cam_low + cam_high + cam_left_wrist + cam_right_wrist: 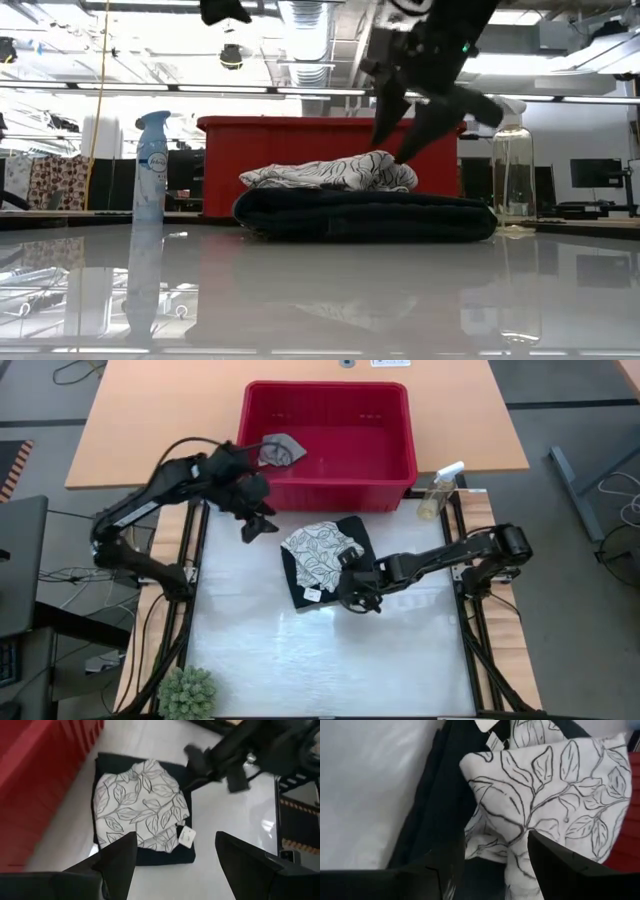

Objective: Fold laundry
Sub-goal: Stack the white-patterned shirt on top of the dark blue pants

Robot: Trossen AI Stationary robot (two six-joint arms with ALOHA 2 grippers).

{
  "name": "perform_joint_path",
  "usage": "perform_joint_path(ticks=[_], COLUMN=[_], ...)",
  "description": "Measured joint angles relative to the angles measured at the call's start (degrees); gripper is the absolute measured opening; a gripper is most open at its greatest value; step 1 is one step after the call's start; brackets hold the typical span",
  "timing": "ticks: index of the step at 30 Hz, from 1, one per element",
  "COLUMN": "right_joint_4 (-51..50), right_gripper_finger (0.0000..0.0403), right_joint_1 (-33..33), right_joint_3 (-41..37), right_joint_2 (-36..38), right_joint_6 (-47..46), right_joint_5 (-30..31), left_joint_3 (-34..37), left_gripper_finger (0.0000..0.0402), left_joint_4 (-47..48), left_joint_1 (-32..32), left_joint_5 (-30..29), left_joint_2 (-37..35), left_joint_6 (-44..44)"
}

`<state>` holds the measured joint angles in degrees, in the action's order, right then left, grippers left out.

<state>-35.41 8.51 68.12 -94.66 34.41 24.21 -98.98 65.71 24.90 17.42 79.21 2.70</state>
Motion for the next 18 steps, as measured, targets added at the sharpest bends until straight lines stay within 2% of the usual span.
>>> perform_joint_path(ticks=[8, 11, 18], right_joint_4=[2.94, 4.1, 4.74], right_gripper_finger=[0.0239, 0.0239, 0.0239], right_joint_1=[0.11, -0.27, -1.92], right_joint_3=[0.0, 0.0, 0.02], right_joint_2=[-2.22, -2.22, -2.22], right_joint_6=[1.36, 3.33, 6.35], right_joint_5=[5.61, 5.55, 0.95], left_joint_3=[0.0, 0.0, 0.0], left_gripper_finger=[0.0255, 0.0255, 0.0255], left_joint_4=[-0.85, -0.91, -0.85], left_joint_1=[-7.57, -10.45, -16.58], left_joint_5=[-6.1, -9.26, -15.2], left_joint_2=[-4.88, -5.82, -6.2], left_joint_6=[8.51, 10.61, 13.48])
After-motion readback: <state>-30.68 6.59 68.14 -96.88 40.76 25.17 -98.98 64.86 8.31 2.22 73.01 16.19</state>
